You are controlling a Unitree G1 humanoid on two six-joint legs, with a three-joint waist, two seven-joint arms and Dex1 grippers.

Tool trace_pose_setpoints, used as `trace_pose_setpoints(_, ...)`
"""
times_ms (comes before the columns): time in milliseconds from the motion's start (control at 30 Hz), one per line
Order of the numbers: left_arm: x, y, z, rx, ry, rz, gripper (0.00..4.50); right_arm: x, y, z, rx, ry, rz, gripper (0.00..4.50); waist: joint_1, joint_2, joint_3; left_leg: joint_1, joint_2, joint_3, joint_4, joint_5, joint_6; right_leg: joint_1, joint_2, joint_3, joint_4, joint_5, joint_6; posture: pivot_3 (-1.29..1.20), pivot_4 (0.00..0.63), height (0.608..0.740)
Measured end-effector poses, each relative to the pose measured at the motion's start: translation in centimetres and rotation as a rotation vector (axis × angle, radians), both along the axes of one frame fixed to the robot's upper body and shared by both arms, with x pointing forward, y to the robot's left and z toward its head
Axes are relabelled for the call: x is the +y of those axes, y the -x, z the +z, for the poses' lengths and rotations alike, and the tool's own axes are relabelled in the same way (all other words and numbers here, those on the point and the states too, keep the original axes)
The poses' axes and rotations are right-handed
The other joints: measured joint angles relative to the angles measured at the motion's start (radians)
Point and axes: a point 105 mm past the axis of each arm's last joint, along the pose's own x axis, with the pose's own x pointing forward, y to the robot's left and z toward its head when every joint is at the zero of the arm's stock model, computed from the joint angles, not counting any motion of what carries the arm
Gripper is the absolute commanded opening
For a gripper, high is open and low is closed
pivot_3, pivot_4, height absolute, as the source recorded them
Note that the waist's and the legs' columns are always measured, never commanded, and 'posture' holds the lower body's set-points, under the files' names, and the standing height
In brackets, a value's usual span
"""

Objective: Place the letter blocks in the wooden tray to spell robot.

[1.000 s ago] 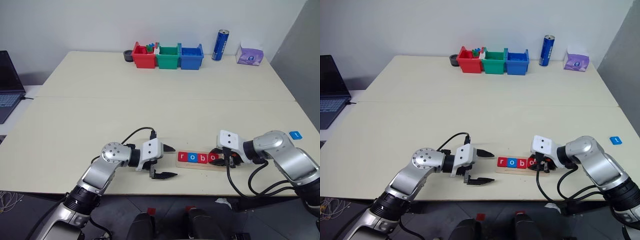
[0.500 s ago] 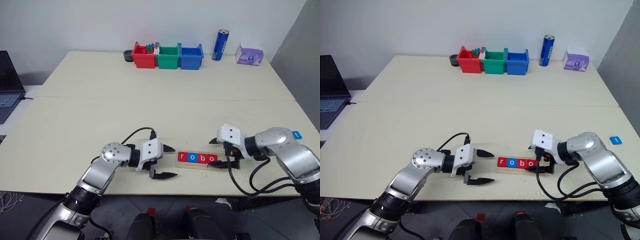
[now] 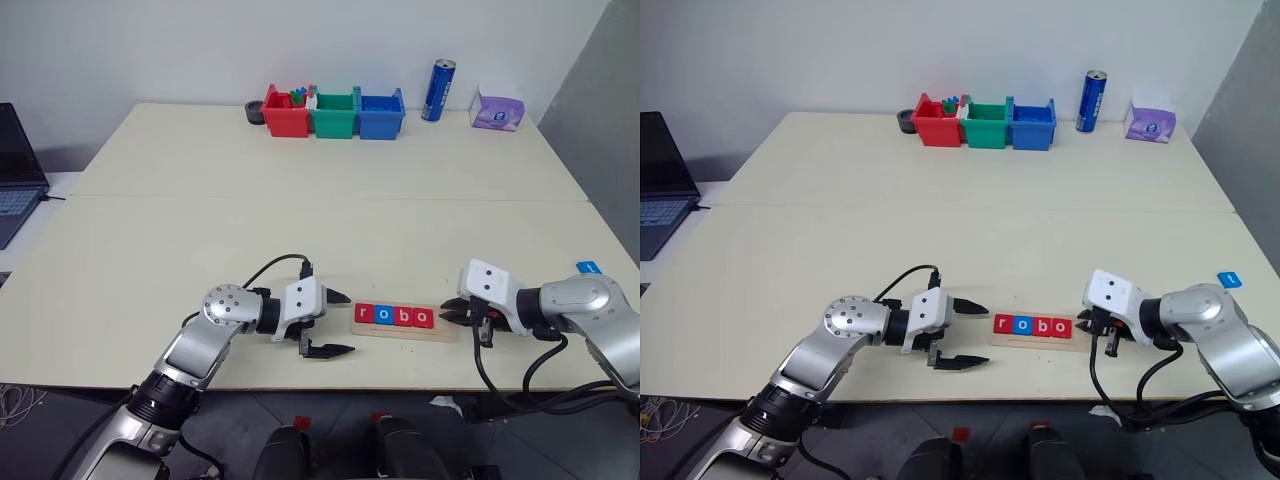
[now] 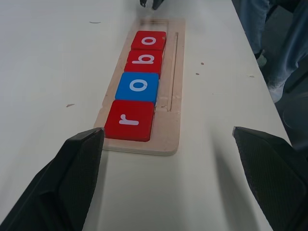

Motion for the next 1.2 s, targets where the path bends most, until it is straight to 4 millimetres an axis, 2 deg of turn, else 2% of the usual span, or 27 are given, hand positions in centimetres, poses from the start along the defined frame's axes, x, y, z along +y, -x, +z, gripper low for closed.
trace_pose_setpoints(433, 0.0, 0.0, 0.1, -0.007, 0.002, 0.0, 4.5, -0.1, -0.5, -1.8, 0.007, 0.121, 0.05, 0.01, 0.001, 0.0, 0.0, 0.0, 0.0, 0.0, 0.0, 0.0, 0.0, 0.0, 0.0, 0.0, 0.0, 0.0, 0.0, 0.0, 0.15, 0.74)
trace_pose_setpoints(833, 0.0, -0.1, 0.0, -0.009, 0.004, 0.01, 4.5, 1.8, -1.2, -1.4, -0.007, 0.084, 0.096, 0.01, 0.001, 0.0, 0.0, 0.0, 0.0, -0.001, 0.0, 0.0, 0.0, 0.0, 0.0, 0.0, 0.0, 0.0, 0.0, 0.0, 0.15, 0.74)
trace_pose_setpoints(1100, 0.1, -0.1, -0.1, -0.008, 0.005, 0.017, 4.5, 1.8, -1.3, -1.4, -0.004, 0.081, 0.095, 0.01, 0.001, 0.0, 0.0, 0.0, 0.0, -0.001, 0.0, 0.0, 0.0, 0.0, 0.0, 0.0, 0.0, 0.0, 0.0, 0.0, 0.15, 0.74)
trace_pose_setpoints(1200, 0.1, -0.1, -0.1, -0.008, 0.005, 0.017, 4.5, 1.0, -1.3, -1.0, -0.01, 0.102, 0.084, 0.01, 0.002, 0.0, 0.0, 0.0, 0.0, 0.0, 0.0, 0.0, 0.0, 0.0, -0.001, 0.0, 0.0, 0.0, 0.0, 0.0, 0.15, 0.74)
